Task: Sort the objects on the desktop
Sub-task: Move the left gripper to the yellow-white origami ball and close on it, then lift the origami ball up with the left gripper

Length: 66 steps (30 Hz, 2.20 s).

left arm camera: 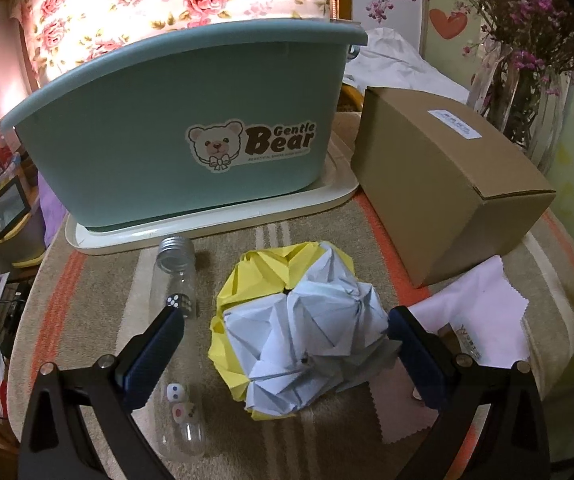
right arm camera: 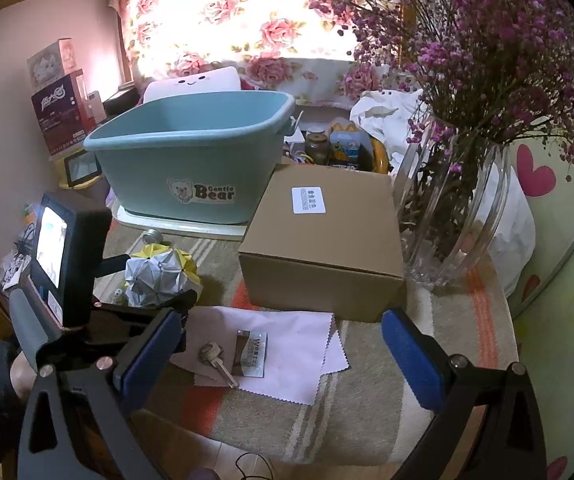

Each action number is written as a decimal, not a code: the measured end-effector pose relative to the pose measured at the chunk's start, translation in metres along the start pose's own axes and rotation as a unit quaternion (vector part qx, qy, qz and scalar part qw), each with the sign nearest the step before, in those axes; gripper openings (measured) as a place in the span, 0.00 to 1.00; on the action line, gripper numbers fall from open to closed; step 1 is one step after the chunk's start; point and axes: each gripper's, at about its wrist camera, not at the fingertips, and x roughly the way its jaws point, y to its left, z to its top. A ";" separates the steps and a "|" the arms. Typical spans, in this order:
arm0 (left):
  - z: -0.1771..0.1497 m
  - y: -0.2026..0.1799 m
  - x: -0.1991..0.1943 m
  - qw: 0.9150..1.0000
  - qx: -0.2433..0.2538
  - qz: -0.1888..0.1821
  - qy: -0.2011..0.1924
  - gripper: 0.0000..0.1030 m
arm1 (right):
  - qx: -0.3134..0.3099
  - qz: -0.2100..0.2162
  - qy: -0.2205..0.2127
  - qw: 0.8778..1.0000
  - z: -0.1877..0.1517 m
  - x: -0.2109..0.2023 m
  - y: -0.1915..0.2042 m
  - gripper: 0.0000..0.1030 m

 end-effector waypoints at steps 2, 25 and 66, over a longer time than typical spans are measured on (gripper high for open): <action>0.000 0.000 0.001 1.000 0.001 0.003 -0.001 1.00 | 0.001 -0.001 0.003 1.000 -0.001 0.002 0.000 1.00; 0.003 0.000 0.006 1.000 -0.002 -0.010 -0.009 0.82 | 0.010 -0.001 0.015 1.000 -0.007 0.004 0.000 1.00; 0.039 0.011 -0.062 0.998 -0.001 0.010 -0.057 0.78 | 0.008 -0.002 -0.009 1.000 0.009 -0.027 0.008 1.00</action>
